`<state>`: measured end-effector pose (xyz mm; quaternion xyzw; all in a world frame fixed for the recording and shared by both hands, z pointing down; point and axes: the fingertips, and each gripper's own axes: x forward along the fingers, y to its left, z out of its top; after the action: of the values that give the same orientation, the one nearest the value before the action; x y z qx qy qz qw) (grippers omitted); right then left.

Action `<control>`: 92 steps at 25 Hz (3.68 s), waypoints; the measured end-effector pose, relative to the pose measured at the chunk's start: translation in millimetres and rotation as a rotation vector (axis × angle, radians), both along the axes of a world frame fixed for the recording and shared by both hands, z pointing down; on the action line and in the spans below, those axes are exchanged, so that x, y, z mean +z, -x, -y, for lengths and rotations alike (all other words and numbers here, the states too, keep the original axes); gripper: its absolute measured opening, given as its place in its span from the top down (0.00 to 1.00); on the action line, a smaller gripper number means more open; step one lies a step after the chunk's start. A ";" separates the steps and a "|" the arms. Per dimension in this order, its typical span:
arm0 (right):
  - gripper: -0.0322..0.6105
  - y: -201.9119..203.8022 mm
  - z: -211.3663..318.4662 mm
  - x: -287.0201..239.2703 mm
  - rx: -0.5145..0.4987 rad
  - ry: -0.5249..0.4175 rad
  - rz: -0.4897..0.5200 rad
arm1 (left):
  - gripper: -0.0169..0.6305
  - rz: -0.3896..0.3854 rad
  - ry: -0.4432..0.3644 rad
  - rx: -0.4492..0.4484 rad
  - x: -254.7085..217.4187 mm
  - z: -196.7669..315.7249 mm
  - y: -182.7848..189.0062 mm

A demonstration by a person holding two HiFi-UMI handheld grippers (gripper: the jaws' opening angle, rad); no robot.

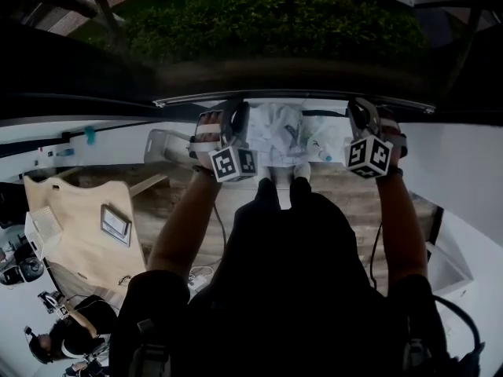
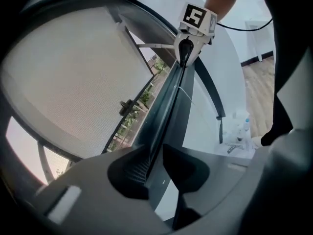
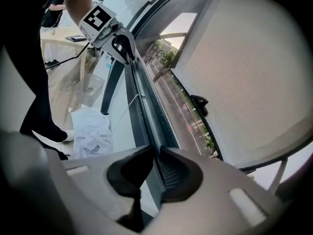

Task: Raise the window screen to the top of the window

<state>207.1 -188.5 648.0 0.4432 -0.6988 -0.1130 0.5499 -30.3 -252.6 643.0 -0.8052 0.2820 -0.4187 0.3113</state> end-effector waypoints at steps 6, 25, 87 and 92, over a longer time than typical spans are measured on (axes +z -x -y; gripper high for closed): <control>0.88 -0.7 1.0 0.1 0.003 -0.008 -0.010 | 0.84 0.075 -0.024 0.013 7.2 8.4 -2.8; 0.88 0.2 -0.6 -12.9 0.029 0.005 -0.030 | 0.90 0.048 0.047 -0.020 -9.6 5.6 -2.6; 0.88 -4.1 1.0 -220.1 -0.038 -0.217 -0.066 | 0.90 0.026 -0.102 0.023 -214.2 10.9 -4.9; 0.88 -5.3 1.0 -230.2 -0.031 -0.239 -0.063 | 0.90 0.020 -0.112 0.032 -224.0 11.5 -5.9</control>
<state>212.4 -189.5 417.8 0.4909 -0.6695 -0.2181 0.5130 -24.3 -264.1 419.0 -0.7867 0.2889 -0.4053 0.3651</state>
